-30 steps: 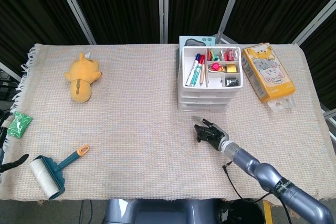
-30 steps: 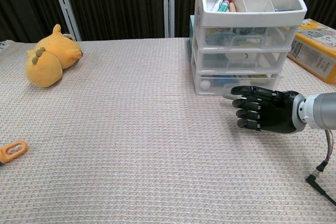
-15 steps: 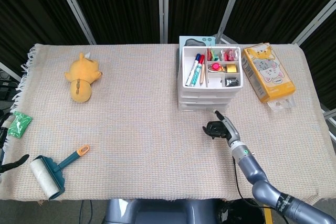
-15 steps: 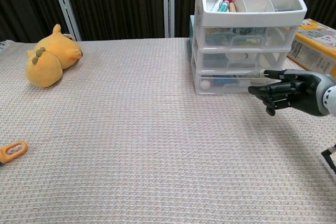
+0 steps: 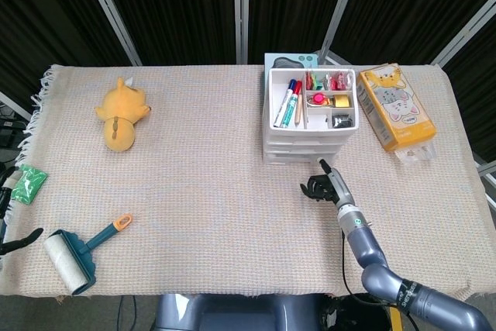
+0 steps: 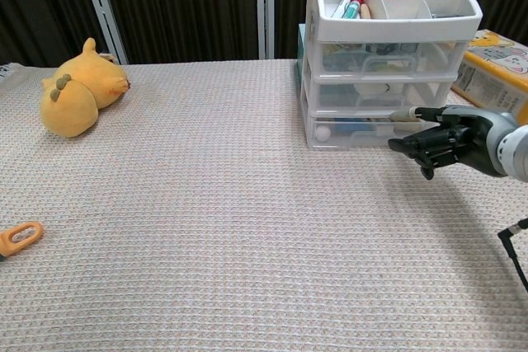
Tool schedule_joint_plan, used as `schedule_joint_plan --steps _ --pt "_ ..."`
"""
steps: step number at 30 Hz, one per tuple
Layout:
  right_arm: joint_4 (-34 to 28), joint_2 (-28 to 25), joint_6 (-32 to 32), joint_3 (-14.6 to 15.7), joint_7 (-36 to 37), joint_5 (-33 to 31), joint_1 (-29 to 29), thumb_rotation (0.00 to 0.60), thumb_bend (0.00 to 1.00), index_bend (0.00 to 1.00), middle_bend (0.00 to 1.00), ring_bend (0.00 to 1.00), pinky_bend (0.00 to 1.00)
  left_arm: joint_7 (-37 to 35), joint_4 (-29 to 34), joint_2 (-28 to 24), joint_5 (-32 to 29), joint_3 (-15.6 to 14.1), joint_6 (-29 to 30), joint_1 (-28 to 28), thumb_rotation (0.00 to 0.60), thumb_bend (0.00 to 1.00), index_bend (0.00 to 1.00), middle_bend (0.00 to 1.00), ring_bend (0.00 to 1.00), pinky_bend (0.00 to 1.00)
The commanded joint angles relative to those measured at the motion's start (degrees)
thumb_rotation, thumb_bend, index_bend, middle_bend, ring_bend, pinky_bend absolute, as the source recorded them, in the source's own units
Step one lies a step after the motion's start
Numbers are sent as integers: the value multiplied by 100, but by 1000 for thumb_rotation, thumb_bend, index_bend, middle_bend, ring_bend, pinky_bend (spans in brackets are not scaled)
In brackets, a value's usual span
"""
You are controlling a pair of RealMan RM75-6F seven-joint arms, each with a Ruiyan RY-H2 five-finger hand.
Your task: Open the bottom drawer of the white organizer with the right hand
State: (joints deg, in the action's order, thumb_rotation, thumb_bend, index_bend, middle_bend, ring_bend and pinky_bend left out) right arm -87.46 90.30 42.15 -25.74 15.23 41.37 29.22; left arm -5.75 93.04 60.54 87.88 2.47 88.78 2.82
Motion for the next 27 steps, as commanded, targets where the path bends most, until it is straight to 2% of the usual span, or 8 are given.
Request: schedule_joint_plan --steps 1,8,17,27 --pt "135 45 -1 22 -33 -141 113 600 297 144 718 768 690 -1 -1 2 -6 4 -1 2 600 81 0 0 0 0" --pt "296 71 18 87 -126 -302 295 600 297 157 718 768 690 20 10 1 -33 5 -42 17 600 81 0 0 0 0" --pt "504 117 117 225 -448 -523 530 600 305 277 718 768 690 41 26 0 -31 -1 -44 18 600 81 0 0 0 0" --pt "767 320 181 220 -615 -826 776 600 307 355 719 768 690 -17 2 -5 -38 5 -47 23 600 81 0 0 0 0"
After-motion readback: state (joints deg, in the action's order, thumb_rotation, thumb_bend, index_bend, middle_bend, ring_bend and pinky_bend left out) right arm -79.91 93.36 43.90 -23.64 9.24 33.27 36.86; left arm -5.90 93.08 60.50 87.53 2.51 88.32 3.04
